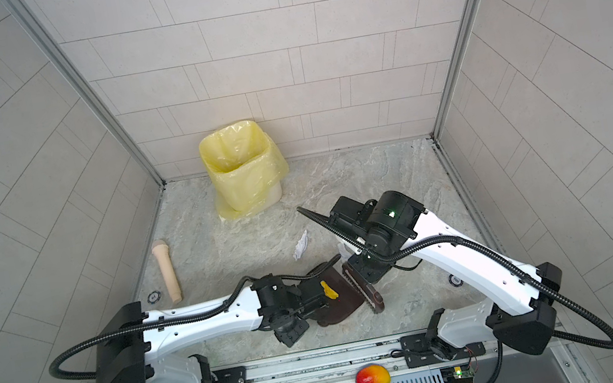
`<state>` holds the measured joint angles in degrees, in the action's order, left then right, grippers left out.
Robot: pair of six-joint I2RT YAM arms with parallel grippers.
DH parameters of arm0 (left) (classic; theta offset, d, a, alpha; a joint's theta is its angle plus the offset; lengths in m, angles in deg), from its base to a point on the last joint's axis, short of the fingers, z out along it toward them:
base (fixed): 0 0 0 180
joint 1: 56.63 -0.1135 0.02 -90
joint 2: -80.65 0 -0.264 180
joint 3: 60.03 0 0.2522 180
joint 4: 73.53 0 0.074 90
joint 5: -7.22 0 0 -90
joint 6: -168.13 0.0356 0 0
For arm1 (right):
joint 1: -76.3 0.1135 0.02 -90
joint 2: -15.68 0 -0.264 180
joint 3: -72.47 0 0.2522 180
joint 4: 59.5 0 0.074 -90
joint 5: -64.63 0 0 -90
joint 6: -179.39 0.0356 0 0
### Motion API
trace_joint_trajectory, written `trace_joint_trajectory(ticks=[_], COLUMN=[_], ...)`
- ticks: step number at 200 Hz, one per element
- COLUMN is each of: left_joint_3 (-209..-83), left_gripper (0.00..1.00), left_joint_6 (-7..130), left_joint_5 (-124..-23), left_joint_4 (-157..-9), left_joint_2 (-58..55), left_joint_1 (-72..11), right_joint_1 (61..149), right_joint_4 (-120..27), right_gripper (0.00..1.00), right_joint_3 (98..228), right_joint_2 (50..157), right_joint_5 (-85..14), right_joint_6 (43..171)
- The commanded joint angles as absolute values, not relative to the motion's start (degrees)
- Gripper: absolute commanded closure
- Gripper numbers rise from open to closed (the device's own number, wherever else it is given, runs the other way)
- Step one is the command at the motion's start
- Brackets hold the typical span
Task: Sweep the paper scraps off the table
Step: 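Lift the dustpan toward the yellow bin with the left gripper while right brush withdraws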
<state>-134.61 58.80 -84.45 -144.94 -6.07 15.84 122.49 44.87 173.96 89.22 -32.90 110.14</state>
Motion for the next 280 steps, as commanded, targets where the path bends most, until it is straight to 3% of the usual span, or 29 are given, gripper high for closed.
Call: trace_joint_trajectory(ticks=[1,111,280], left_joint_3=[-133.57,-142.14,-169.85], left_gripper=[1.00,1.00,1.00], left_joint_6=[57.22,51.28,55.53], left_joint_5=[-86.89,-101.51,-108.14], left_joint_4=[-144.35,-158.22,-181.21], left_joint_2=[-3.51,4.26,7.83], left_joint_1=[16.10,14.86,-11.02], right_joint_1=[120.22,99.93,89.14], right_joint_4=[47.38,41.80,35.21], right_gripper=[1.00,1.00,1.00], right_joint_3=[175.83,170.55,164.08], right_joint_2=[87.37,78.82,78.14], right_joint_5=[-30.13,-38.69,-49.58], right_joint_6=[108.70,104.77,98.97])
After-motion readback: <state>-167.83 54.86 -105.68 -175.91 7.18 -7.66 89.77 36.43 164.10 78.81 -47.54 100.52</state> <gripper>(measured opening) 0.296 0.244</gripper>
